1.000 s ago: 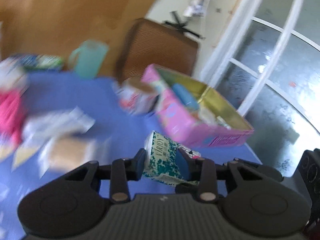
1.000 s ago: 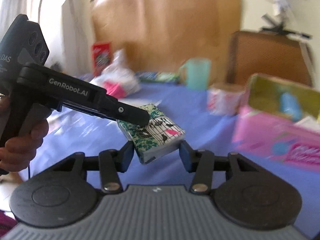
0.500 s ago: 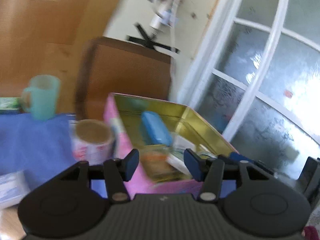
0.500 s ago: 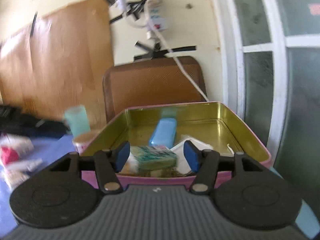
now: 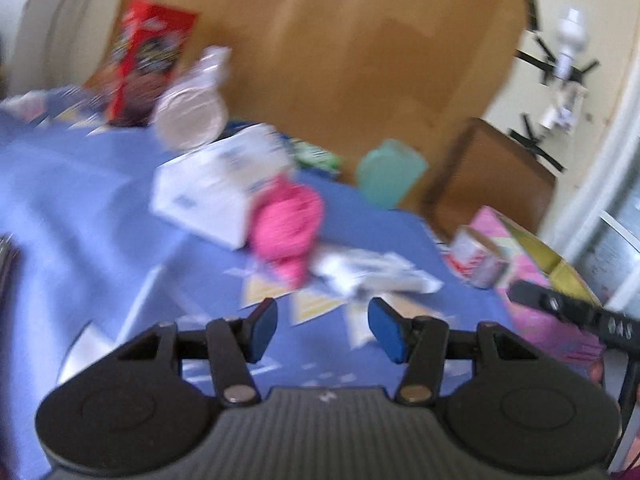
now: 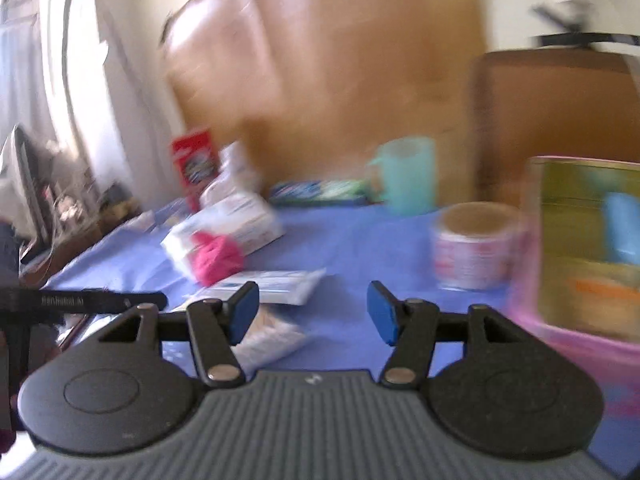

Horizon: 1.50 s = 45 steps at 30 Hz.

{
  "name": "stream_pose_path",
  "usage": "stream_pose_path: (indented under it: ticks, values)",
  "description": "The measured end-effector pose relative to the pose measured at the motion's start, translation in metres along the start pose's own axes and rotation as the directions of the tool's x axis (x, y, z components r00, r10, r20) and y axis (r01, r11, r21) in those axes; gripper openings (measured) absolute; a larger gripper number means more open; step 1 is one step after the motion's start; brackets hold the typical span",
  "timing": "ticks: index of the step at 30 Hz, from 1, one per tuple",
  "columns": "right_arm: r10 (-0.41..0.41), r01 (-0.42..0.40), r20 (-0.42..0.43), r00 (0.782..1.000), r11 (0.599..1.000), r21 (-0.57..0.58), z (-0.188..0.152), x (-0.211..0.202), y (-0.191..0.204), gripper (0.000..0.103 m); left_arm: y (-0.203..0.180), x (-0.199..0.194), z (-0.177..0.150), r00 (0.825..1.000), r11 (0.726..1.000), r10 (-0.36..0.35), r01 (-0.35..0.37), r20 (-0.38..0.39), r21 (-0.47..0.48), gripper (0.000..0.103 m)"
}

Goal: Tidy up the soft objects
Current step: 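Grasp the white wet-wipe packet with the right tool and lift it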

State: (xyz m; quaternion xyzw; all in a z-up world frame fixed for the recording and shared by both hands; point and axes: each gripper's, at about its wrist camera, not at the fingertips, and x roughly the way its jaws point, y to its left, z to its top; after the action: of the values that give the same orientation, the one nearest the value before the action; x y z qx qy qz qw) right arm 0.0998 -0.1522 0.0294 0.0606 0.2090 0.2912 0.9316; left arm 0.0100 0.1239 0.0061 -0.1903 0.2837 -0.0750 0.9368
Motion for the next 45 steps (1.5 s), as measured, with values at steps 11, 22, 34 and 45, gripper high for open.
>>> stream_pose_path:
  ticks: [11, 22, 34, 45]
  values:
    - [0.078, 0.007, -0.18, 0.981, 0.905, 0.426, 0.008, 0.081, -0.02, 0.064, 0.023, 0.011, -0.004, 0.997, 0.996, -0.074, 0.074, -0.002, -0.05, 0.052]
    - [0.241, -0.046, -0.219, 0.945, 0.765, 0.643, -0.005, 0.091, -0.037, 0.027, 0.028, 0.013, -0.005, 0.995, 0.991, -0.103, 0.102, -0.007, -0.086, 0.052]
    - [0.121, -0.109, 0.004, 0.993, 0.878, 0.467, -0.009, -0.038, -0.007, 0.013, 0.035, 0.007, -0.003, 0.991, 0.983, -0.132, 0.133, 0.02, -0.127, 0.052]
    - [-0.092, 0.097, -0.032, 0.995, 0.927, 0.361, -0.074, -0.103, 0.005, 0.039, -0.068, -0.018, -0.007, 0.94, 0.94, -0.325, 0.333, -0.1, 0.079, 0.057]
